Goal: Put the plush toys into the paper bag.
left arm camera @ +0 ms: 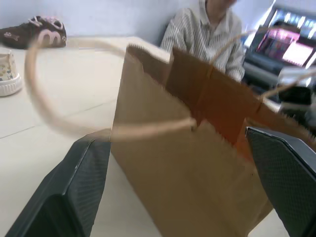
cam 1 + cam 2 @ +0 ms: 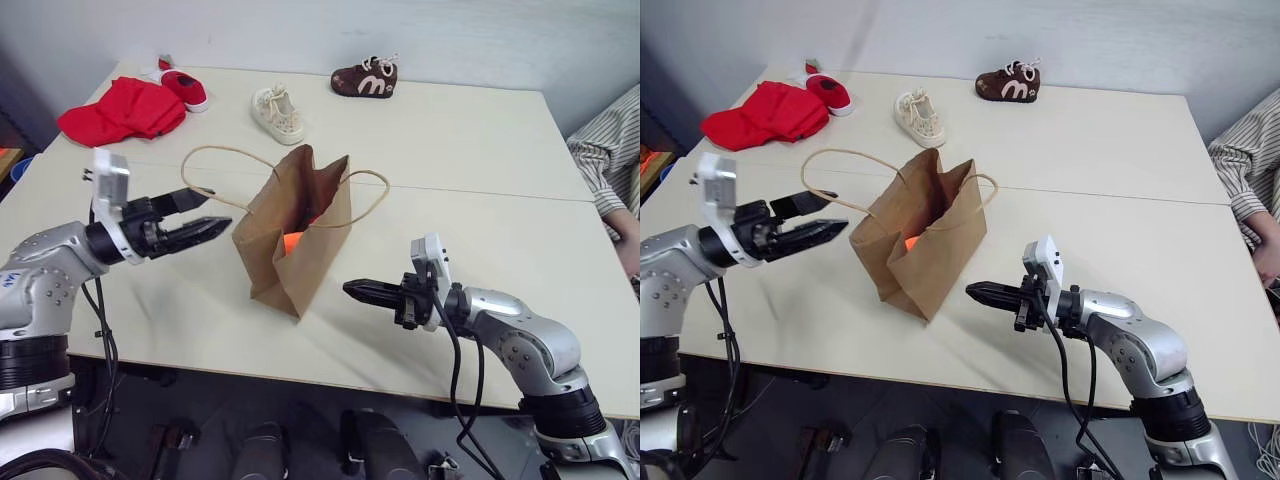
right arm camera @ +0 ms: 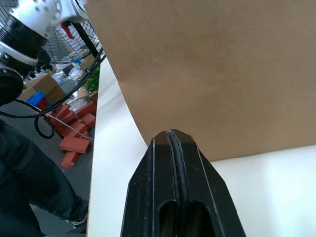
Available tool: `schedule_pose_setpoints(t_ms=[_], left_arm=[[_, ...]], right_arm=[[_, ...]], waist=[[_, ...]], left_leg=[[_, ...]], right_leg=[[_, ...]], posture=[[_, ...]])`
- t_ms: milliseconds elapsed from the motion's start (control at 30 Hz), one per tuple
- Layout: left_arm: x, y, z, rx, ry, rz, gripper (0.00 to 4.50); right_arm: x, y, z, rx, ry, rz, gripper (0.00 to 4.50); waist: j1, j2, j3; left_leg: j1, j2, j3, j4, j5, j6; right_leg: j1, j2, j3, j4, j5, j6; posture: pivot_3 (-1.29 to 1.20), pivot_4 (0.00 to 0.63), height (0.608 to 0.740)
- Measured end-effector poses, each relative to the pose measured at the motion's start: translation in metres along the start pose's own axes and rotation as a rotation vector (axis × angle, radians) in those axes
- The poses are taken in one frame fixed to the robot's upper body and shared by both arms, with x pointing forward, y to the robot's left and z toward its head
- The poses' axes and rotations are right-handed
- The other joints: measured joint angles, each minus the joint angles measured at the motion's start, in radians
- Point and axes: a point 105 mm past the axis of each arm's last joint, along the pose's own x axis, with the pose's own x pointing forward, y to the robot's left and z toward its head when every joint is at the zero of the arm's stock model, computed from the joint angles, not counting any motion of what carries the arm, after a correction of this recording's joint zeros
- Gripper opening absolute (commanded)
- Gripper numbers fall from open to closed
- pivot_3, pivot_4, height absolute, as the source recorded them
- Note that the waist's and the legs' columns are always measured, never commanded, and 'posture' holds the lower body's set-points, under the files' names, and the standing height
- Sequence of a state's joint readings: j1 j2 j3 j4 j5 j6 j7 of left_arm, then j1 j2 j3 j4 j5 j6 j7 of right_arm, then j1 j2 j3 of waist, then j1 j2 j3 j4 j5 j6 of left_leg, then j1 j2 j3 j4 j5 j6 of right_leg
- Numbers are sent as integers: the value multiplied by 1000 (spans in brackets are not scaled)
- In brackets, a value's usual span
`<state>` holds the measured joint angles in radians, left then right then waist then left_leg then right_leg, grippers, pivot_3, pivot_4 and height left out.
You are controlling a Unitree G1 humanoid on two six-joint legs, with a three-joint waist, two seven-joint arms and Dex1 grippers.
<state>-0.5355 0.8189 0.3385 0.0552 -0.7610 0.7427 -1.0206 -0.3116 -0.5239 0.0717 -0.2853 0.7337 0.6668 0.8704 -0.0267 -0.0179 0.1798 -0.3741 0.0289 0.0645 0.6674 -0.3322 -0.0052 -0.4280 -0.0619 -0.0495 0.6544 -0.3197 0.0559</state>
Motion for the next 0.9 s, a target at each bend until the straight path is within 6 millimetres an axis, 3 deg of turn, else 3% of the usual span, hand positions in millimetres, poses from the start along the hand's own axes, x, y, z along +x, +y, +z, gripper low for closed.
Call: schedule_pose_setpoints(t_ms=[133,233,367,500,633,900], left_arm=[[-17,8,-14,153,185,55,4500],[-34,14,-54,122,293,78,4500],[-43,5,-69,89,322,64,4500],[-23,-22,-66,123,251,-16,4500],[16,-58,-69,123,127,-94,4500],[51,-66,-76,107,15,-6,4500]], right_arm=[[0,-2,3,-31,-15,-5,34],[2,-1,7,-94,-24,0,34],[12,7,3,-134,-6,36,34],[28,12,-1,-194,27,69,34],[52,7,-7,-241,51,50,34],[76,-6,-11,-269,56,-23,34]], waist=[[-3,1,0],[-1,0,0],[-1,0,0],[2,0,0],[0,-1,0],[-1,-1,-1]], left_leg=[[3,0,2,-2,0,-1],[2,0,2,-2,0,0],[1,0,1,-1,0,0],[1,0,0,-1,-1,0],[2,0,1,0,0,0],[3,0,1,0,0,-1]], right_leg=[[0,0,1,0,0,0],[0,0,1,0,0,0],[0,-1,1,0,0,0],[1,-2,1,0,0,0],[1,-2,1,1,0,0],[1,0,1,2,0,0]], posture=[[0,150,740],[0,150,740],[0,150,740],[0,150,740],[0,150,740],[0,150,740]])
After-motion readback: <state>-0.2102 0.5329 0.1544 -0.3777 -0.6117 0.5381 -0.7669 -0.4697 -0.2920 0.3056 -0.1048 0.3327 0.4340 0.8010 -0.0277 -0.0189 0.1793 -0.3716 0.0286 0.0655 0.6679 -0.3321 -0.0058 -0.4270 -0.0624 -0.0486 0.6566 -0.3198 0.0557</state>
